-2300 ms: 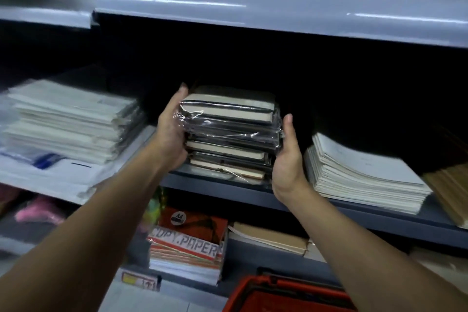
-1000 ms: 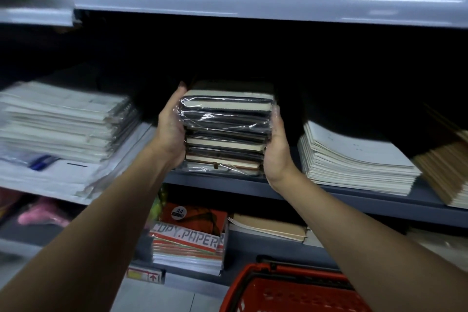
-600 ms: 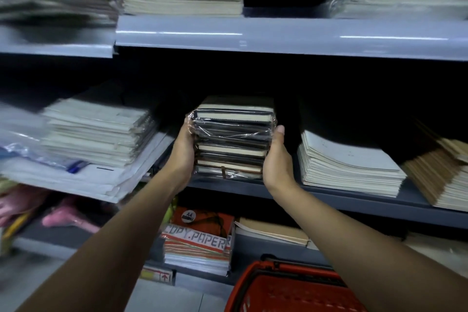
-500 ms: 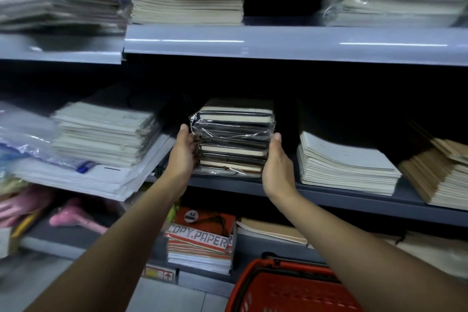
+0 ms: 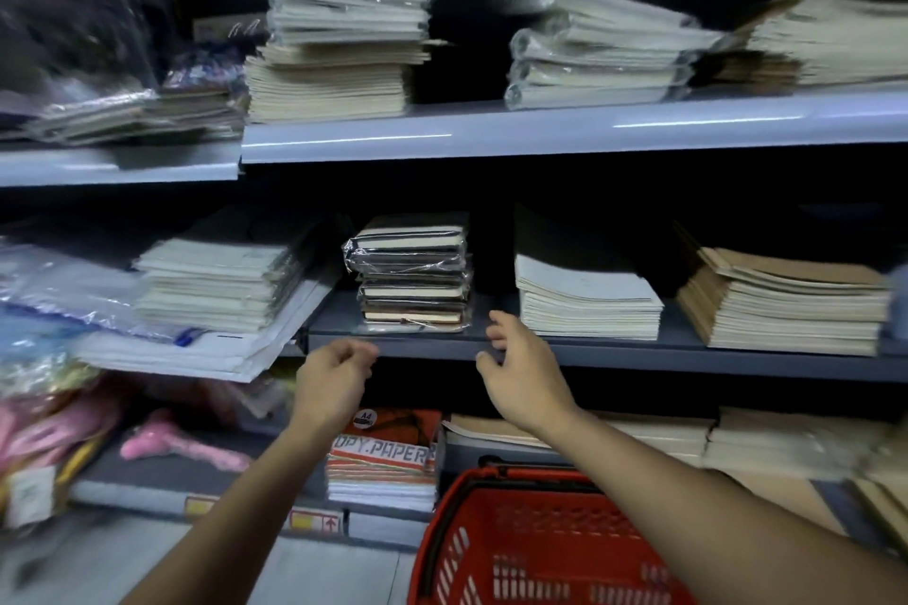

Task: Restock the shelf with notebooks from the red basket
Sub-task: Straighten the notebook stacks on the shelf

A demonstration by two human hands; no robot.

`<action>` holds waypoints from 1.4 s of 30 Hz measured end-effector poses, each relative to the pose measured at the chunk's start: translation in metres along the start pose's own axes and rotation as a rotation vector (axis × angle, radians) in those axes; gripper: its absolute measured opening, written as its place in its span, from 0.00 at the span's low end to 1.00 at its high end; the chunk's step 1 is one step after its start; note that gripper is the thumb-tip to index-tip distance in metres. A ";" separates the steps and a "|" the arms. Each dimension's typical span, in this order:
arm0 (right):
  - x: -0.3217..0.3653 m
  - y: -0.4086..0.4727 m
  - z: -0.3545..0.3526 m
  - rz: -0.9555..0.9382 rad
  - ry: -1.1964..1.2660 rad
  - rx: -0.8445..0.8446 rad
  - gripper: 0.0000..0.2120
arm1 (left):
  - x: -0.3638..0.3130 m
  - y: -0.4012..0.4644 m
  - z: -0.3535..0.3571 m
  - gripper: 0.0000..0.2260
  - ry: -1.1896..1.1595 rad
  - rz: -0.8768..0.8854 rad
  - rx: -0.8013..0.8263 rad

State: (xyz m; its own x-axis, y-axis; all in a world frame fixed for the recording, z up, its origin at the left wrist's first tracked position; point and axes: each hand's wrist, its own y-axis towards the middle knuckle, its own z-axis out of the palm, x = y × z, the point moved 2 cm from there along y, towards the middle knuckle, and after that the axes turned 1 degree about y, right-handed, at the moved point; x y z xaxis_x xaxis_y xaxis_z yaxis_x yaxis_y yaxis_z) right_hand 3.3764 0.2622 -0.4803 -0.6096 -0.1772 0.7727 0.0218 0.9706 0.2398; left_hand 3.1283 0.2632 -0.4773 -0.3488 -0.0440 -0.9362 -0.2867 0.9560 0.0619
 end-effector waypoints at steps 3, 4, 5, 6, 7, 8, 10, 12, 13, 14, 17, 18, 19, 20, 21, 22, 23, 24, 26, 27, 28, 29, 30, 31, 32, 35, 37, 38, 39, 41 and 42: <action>-0.007 -0.016 -0.026 -0.017 -0.048 -0.029 0.23 | -0.022 -0.027 0.010 0.07 0.062 0.040 0.032; -0.009 -0.020 -0.035 -0.019 -0.063 -0.036 0.22 | -0.030 -0.035 0.016 0.08 0.072 0.057 0.041; -0.011 -0.025 -0.045 -0.019 -0.074 -0.044 0.21 | -0.038 -0.043 0.022 0.08 0.085 0.072 0.053; -0.013 -0.029 -0.055 -0.017 -0.081 -0.055 0.21 | -0.047 -0.049 0.029 0.07 0.104 0.094 0.066; -0.016 -0.033 -0.065 -0.015 -0.086 -0.067 0.21 | -0.056 -0.055 0.036 0.07 0.120 0.121 0.080; -0.019 -0.036 -0.075 -0.012 -0.088 -0.078 0.21 | -0.064 -0.060 0.042 0.06 0.131 0.147 0.095; -0.026 -0.042 -0.095 -0.007 -0.097 -0.095 0.21 | -0.075 -0.067 0.056 0.07 0.152 0.186 0.130; -0.035 -0.047 -0.114 -0.003 -0.114 -0.114 0.22 | -0.083 -0.071 0.070 0.07 0.160 0.218 0.156; -0.041 -0.049 -0.123 -0.001 -0.120 -0.127 0.22 | -0.087 -0.073 0.077 0.07 0.157 0.229 0.162; -0.046 -0.050 -0.131 0.004 -0.124 -0.142 0.22 | -0.091 -0.075 0.084 0.07 0.158 0.238 0.163; -0.065 -0.053 -0.149 0.031 -0.116 -0.184 0.21 | -0.098 -0.078 0.103 0.10 0.184 0.257 0.165; -0.071 -0.053 -0.153 0.044 -0.108 -0.194 0.21 | -0.100 -0.078 0.110 0.12 0.181 0.260 0.168; -0.078 -0.053 -0.156 0.057 -0.096 -0.204 0.21 | -0.101 -0.077 0.116 0.14 0.174 0.262 0.169; -0.083 -0.051 -0.159 0.069 -0.079 -0.215 0.21 | -0.102 -0.075 0.123 0.16 0.167 0.263 0.170; -0.089 -0.049 -0.160 0.082 -0.056 -0.230 0.20 | -0.104 -0.073 0.129 0.17 0.157 0.261 0.172; -0.094 -0.047 -0.162 0.094 -0.032 -0.245 0.20 | -0.104 -0.070 0.136 0.19 0.141 0.251 0.177; -0.098 -0.045 -0.163 0.105 -0.011 -0.260 0.19 | -0.105 -0.067 0.143 0.20 0.121 0.234 0.183; -0.102 -0.043 -0.163 0.111 0.004 -0.273 0.19 | -0.104 -0.063 0.149 0.20 0.103 0.215 0.184; -0.108 -0.036 -0.162 0.117 0.029 -0.297 0.22 | -0.101 -0.056 0.162 0.21 0.073 0.193 0.165; -0.111 -0.032 -0.161 0.115 0.040 -0.310 0.23 | -0.100 -0.052 0.168 0.21 0.053 0.186 0.144; -0.113 -0.029 -0.159 0.110 0.049 -0.322 0.24 | -0.098 -0.049 0.174 0.21 0.027 0.181 0.121; -0.115 -0.025 -0.158 0.108 0.061 -0.330 0.25 | -0.097 -0.046 0.179 0.22 -0.001 0.178 0.098; -0.116 -0.021 -0.156 0.107 0.073 -0.333 0.25 | -0.095 -0.042 0.184 0.22 -0.030 0.174 0.077; -0.116 -0.016 -0.154 0.109 0.084 -0.332 0.26 | -0.096 -0.039 0.188 0.23 -0.059 0.170 0.057; -0.116 -0.012 -0.153 0.106 0.091 -0.333 0.26 | -0.095 -0.034 0.192 0.23 -0.086 0.168 0.037; -0.114 0.000 -0.146 0.129 0.148 -0.354 0.28 | -0.094 -0.019 0.202 0.23 -0.154 0.165 -0.008; -0.112 0.011 -0.141 0.184 0.232 -0.381 0.28 | -0.092 -0.012 0.207 0.22 -0.195 0.161 -0.027; -0.110 0.017 -0.138 0.217 0.273 -0.392 0.28 | -0.092 -0.010 0.210 0.22 -0.208 0.162 -0.037; -0.109 0.024 -0.136 0.247 0.305 -0.404 0.28 | -0.092 -0.008 0.212 0.22 -0.215 0.167 -0.046; -0.107 0.038 -0.134 0.292 0.354 -0.423 0.29 | -0.093 -0.003 0.217 0.21 -0.211 0.166 -0.063; -0.105 0.044 -0.134 0.313 0.373 -0.424 0.29 | -0.095 0.000 0.219 0.21 -0.212 0.159 -0.069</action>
State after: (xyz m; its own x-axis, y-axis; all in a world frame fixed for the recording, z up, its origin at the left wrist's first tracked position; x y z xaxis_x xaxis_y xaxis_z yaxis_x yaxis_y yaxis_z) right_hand 3.5478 0.3012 -0.4720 -0.2089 -0.0149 0.9778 0.5118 0.8504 0.1223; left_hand 3.3565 0.3303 -0.4645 -0.2017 0.1737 -0.9639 -0.3058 0.9238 0.2305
